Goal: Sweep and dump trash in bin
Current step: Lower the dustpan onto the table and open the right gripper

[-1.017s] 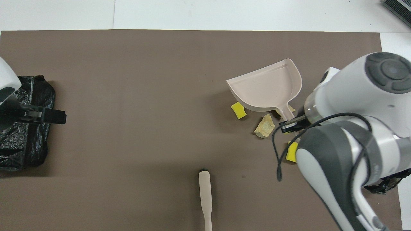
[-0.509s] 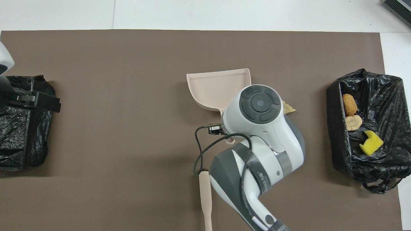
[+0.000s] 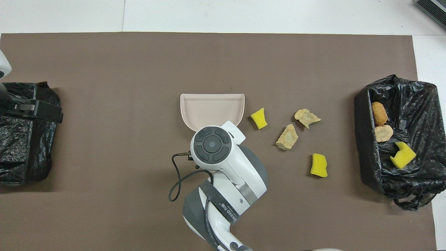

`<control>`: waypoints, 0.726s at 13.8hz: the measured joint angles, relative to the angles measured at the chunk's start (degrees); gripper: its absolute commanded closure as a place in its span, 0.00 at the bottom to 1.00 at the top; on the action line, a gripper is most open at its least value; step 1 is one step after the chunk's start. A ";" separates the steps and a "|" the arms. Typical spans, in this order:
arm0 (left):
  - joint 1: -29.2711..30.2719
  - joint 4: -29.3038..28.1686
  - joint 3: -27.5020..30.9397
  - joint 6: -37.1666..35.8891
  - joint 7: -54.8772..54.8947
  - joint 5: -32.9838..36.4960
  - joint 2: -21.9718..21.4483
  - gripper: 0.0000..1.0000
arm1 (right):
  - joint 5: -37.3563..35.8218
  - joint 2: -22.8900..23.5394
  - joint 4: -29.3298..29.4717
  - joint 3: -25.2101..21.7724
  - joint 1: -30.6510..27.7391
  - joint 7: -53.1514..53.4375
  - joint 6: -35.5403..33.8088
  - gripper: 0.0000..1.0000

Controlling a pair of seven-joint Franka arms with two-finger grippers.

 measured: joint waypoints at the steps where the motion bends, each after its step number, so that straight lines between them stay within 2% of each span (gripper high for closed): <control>1: 0.16 0.00 0.05 0.00 0.09 0.00 0.00 0.00 | 0.00 0.00 0.16 -0.25 -0.06 0.00 -0.03 0.01; 5: 0.22 0.00 -0.07 -0.62 0.12 0.00 -0.05 0.00 | 0.01 -0.56 1.03 -0.49 -0.54 -2.01 -2.46 0.00; 8: 0.25 0.02 -0.11 -1.19 0.11 0.00 -0.83 0.00 | 2.69 -4.72 0.57 -0.52 -0.94 -5.83 -9.90 0.00; 10: 0.26 0.03 -0.12 -1.83 0.11 0.00 -1.56 0.00 | 5.24 -8.22 -2.52 -0.44 -0.78 -8.15 -13.31 0.00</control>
